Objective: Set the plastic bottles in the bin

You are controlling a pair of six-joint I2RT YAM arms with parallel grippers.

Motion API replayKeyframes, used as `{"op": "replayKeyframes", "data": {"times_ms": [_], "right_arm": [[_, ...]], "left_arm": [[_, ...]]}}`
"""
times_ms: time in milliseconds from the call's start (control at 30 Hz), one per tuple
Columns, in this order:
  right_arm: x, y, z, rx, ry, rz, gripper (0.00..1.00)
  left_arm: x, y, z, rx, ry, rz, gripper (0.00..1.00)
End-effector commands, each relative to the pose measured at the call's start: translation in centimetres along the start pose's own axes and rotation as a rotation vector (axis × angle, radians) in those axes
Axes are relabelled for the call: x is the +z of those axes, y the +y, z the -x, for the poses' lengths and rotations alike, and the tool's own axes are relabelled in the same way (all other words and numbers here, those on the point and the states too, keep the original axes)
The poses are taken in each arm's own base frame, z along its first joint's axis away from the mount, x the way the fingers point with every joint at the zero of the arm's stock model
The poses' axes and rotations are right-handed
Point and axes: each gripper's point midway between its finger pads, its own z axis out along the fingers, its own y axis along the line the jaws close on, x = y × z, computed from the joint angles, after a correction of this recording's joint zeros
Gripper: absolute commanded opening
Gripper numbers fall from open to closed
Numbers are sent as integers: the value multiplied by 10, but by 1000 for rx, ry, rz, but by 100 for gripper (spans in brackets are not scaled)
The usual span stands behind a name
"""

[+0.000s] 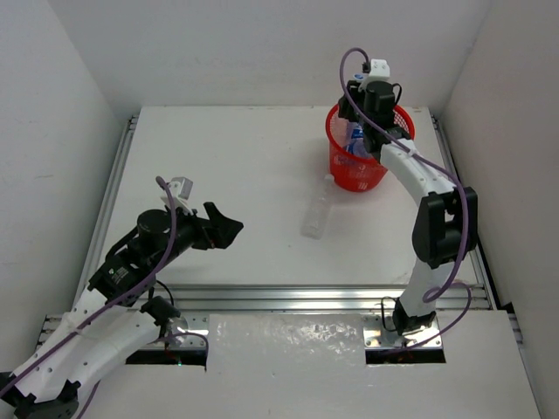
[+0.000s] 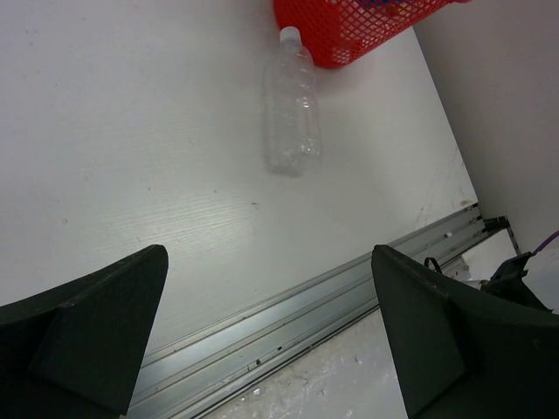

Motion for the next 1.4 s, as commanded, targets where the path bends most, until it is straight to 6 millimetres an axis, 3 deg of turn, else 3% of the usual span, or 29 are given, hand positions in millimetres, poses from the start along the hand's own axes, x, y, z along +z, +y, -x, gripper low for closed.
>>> {"op": "replayKeyframes", "data": {"times_ms": [0, 333, 467, 500, 567, 633, 767, 900, 1033, 1067, 1133, 1200, 1233, 1300, 1333, 1367], "right_arm": [[0, 0, 11, -30, -38, 12, 12], [-4, -1, -25, -35, 0, 42, 12], [-9, 1, -28, -25, -8, 57, 12], [-11, 2, -27, -27, -6, 62, 17], [-13, 5, -22, -29, -15, 72, 53], [-15, 4, -16, -31, -14, 71, 79], [-18, 7, 2, -32, -36, 76, 97], [-23, 9, 21, -37, -44, 73, 99], [-35, 11, 59, -38, -85, 60, 99], [-39, 11, 61, -34, -66, 55, 99], [-52, 12, 86, -18, -86, 40, 99], [-64, 14, 86, -9, -29, 19, 99], [-74, 12, 106, -1, -55, -8, 99], [-91, 12, 99, -10, 23, -34, 99], [-108, 11, 110, -12, 13, -43, 99], [-120, 10, 96, -13, 74, -54, 99]], "left_arm": [[1, -6, 7, 16, -32, -33, 100], [0, -10, 5, 18, -19, -52, 100], [0, -10, 5, 18, -21, -53, 100], [1, -10, 5, 18, -21, -53, 100], [1, -10, 4, 18, -16, -55, 100], [1, -10, 4, 18, -14, -54, 100], [1, -10, 5, 16, -20, -54, 100], [3, -9, 4, 15, -14, -49, 100], [8, -6, 2, 11, 5, -22, 100], [12, -3, -1, 10, 18, -11, 100], [19, -4, -1, 6, 24, -7, 100], [33, 0, -10, -21, 70, 18, 100], [45, 1, -16, -34, 99, 28, 100], [58, -3, -18, -87, 115, 30, 100], [65, -6, -22, -104, 130, 26, 100], [76, -7, -28, -119, 155, 40, 100]]}}
